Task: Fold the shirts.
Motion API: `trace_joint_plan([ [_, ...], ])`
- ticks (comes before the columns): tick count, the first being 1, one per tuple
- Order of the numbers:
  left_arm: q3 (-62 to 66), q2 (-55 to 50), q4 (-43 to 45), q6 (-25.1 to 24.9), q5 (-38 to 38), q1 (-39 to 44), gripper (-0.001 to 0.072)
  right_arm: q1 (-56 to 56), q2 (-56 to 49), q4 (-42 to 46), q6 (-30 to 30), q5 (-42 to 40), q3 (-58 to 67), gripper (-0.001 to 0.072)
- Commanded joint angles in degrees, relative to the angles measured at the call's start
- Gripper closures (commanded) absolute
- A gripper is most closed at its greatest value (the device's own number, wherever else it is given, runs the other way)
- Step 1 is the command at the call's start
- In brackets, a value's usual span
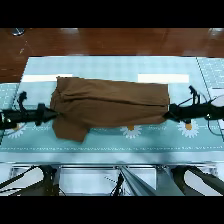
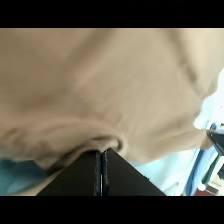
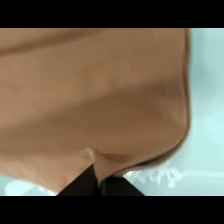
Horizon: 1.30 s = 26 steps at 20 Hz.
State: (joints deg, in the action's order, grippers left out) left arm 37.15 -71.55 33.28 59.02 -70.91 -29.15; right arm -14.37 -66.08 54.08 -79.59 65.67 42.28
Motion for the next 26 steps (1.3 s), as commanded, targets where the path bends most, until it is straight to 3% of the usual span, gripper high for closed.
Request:
trace_joint_plan([
  [1, 11.0, -2.5, -1.9, 4.4, 2.4, 4.9, 0.0682, 0.2, -4.4, -0.1, -0.8, 0.7, 10.2, 0.069],
  [5, 27.0, -12.8, -1.2, 8.1, 3.5, 13.7, 0.0682, 0.2, -13.6, -0.7, -1.0, -0.5, 19.6, 0.0691],
  [10, 47.6, -29.1, 7.0, 21.0, 1.1, 16.5, 0.0682, 0.2, -24.9, -1.5, -1.8, -1.1, 31.2, 0.0691],
  [13, 53.8, -34.6, 9.6, 22.1, -0.2, 16.7, 0.0682, 0.2, -29.9, -2.2, -1.8, -1.4, 35.5, 0.069],
  [14, 54.3, -35.9, 9.6, 22.0, -0.2, 17.3, 0.0668, 0.2, -31.3, -3.1, -1.8, -2.2, 36.0, 0.0622],
  [15, 54.3, -37.0, 9.7, 22.1, -0.2, 18.1, 0.0449, 0.2, -32.5, -4.1, -1.8, -3.1, 36.2, 0.0332],
  [16, 54.3, -37.8, 9.7, 22.0, -0.3, 18.8, 0.0062, 0.2, -33.3, -4.6, -1.7, -3.4, 36.2, 0.0114],
  [17, 54.6, -38.2, 9.9, 21.7, -1.2, 18.8, 0.0005, -0.3, -33.5, -4.2, -1.5, -3.2, 36.3, 0.0086],
  [23, 58.1, -33.7, 31.0, 26.4, -13.4, 8.9, 0.0006, -11.3, -31.6, 6.1, 0.3, 13.1, 38.2, 0.0086],
  [26, 51.3, -27.6, 26.2, 24.2, -8.7, 5.1, 0.0006, -11.8, -32.0, 3.5, 1.4, 10.2, 35.4, 0.0086],
])
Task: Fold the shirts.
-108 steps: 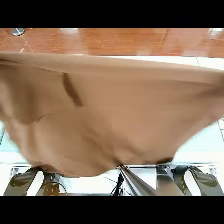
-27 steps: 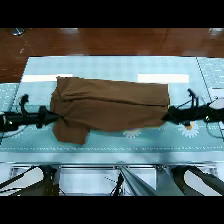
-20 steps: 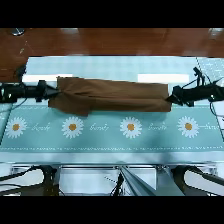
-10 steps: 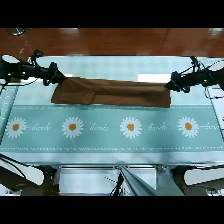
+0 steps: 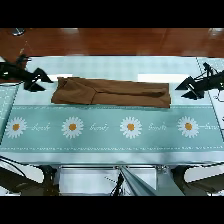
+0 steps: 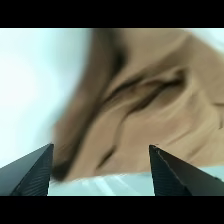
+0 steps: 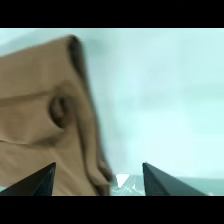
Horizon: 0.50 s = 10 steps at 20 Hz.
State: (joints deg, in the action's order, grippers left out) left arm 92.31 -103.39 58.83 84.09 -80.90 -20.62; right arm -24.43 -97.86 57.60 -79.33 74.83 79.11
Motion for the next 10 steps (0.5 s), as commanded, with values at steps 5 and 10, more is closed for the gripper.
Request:
trace_joint_plan([
  [5, -23.5, 16.3, -12.6, -14.7, 11.6, -0.7, 0.0006, 4.0, -6.0, -9.7, 5.1, -1.6, -2.6, 0.0086],
  [10, -28.1, 17.7, -18.6, -16.2, 8.0, 4.2, 0.0006, 10.0, -6.3, -12.4, 9.0, -3.9, -2.6, 0.0651],
])
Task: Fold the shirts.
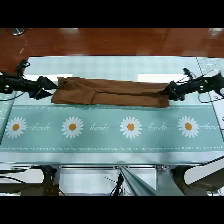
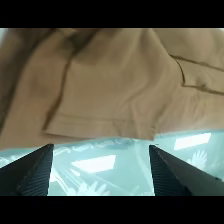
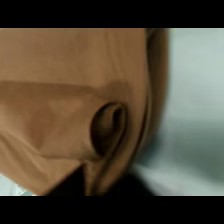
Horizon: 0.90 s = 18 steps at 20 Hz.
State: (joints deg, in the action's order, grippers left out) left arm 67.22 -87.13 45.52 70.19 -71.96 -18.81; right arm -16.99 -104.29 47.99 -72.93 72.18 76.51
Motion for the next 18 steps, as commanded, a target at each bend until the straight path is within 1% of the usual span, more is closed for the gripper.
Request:
trace_joint_plan([
  [1, -3.0, 1.5, -7.5, -2.4, -1.8, 3.6, 0.0007, 2.2, 1.5, -1.9, 2.7, -1.1, 0.0, 0.069],
  [2, -3.0, 1.5, -9.8, -3.4, -3.0, 4.8, 0.0011, 1.3, 3.7, 0.3, 2.3, -0.6, 0.0, 0.0691],
  [3, -3.0, 1.4, -12.1, -5.6, -4.2, 6.3, 0.011, 0.2, 6.1, 2.5, 1.7, 0.6, 0.0, 0.0691],
  [4, -3.0, 1.4, -13.5, -7.2, -5.0, 7.9, 0.0499, -1.2, 9.2, 4.8, 1.6, 2.8, 0.0, 0.0691],
  [5, -3.0, 1.4, -14.9, -8.3, -5.0, 10.0, 0.0667, -2.5, 12.3, 6.8, 1.7, 5.2, -0.3, 0.0691],
  [6, -3.0, 1.4, -15.9, -8.8, -4.2, 12.5, 0.0682, -3.7, 16.4, 8.7, 1.8, 7.1, -1.6, 0.069],
  [7, -2.5, 1.4, -15.7, -11.6, -3.1, 16.0, 0.0682, -4.6, 21.0, 9.6, 2.6, 7.8, -3.7, 0.069],
  [8, -1.8, 1.3, -13.5, -12.7, -0.7, 20.6, 0.0683, -5.6, 26.7, 9.8, 3.1, 7.7, -6.9, 0.0691],
  [9, -0.7, 1.2, -9.0, -11.4, 3.3, 25.6, 0.0683, -6.3, 32.3, 9.7, 3.1, 7.7, -10.0, 0.0691],
  [11, 2.9, 0.5, 3.4, -1.2, 13.9, 36.7, 0.0683, -6.9, 44.1, 9.5, 1.3, 8.1, -16.2, 0.069],
  [12, 5.6, -0.5, 7.7, 4.1, 18.3, 42.2, 0.0683, -6.8, 49.8, 9.0, -0.5, 8.6, -19.2, 0.0691],
  [13, 8.7, -2.0, 9.9, 7.6, 21.1, 46.8, 0.0683, -6.8, 54.6, 7.6, -1.8, 9.4, -21.8, 0.069],
  [14, 12.4, -4.3, 11.2, 10.3, 22.9, 51.3, 0.0683, -6.8, 59.4, 6.2, -2.7, 10.2, -24.1, 0.069],
  [16, 19.9, -10.2, 12.4, 14.6, 23.5, 58.5, 0.0683, -6.8, 66.7, 4.8, -5.1, 11.2, -26.9, 0.069],
  [18, 26.4, -16.5, 12.8, 15.2, 22.1, 64.1, 0.0683, -6.8, 71.3, 4.8, -7.1, 12.5, -27.4, 0.069],
])
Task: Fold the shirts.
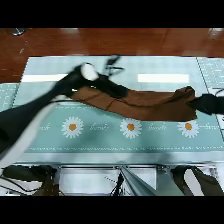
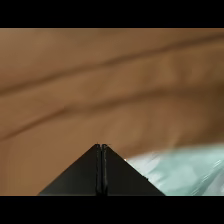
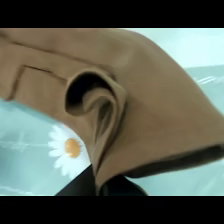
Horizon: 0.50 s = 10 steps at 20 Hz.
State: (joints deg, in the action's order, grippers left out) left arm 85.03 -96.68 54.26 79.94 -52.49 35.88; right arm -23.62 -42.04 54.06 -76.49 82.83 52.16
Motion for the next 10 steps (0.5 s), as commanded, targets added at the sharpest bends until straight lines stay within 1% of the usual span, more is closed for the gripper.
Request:
trace_joint_plan([
  [1, 11.3, -9.7, 4.3, 6.3, 0.6, 11.7, 0.0683, -0.1, 10.6, -1.5, -4.4, 2.3, -3.1, 0.069],
  [3, 15.5, -15.0, 4.2, 10.1, -5.4, 15.5, 0.0683, -0.1, 11.9, -2.8, -4.5, 3.2, -3.1, 0.069],
  [5, 16.5, -17.8, 1.0, 10.0, -8.9, 18.6, 0.0681, -0.1, 11.8, -3.9, -4.5, 2.8, -3.1, 0.0691],
  [6, 16.5, -18.4, -0.5, 9.1, -9.7, 19.7, 0.0681, -0.1, 11.5, -3.9, -4.2, 2.6, -3.1, 0.069],
  [7, 16.5, -18.4, -0.8, 9.5, -10.0, 20.3, 0.0681, -0.1, 11.4, -3.5, -3.3, 2.6, -3.1, 0.069],
  [8, 16.9, -18.0, -0.7, 10.2, -10.5, 20.1, 0.068, -0.1, 11.1, -2.4, -3.3, 2.6, -3.1, 0.069],
  [10, 19.5, -17.2, -0.7, 10.3, -13.2, 16.9, 0.068, 2.3, 9.6, 1.6, -3.4, 2.2, -2.8, 0.069],
])
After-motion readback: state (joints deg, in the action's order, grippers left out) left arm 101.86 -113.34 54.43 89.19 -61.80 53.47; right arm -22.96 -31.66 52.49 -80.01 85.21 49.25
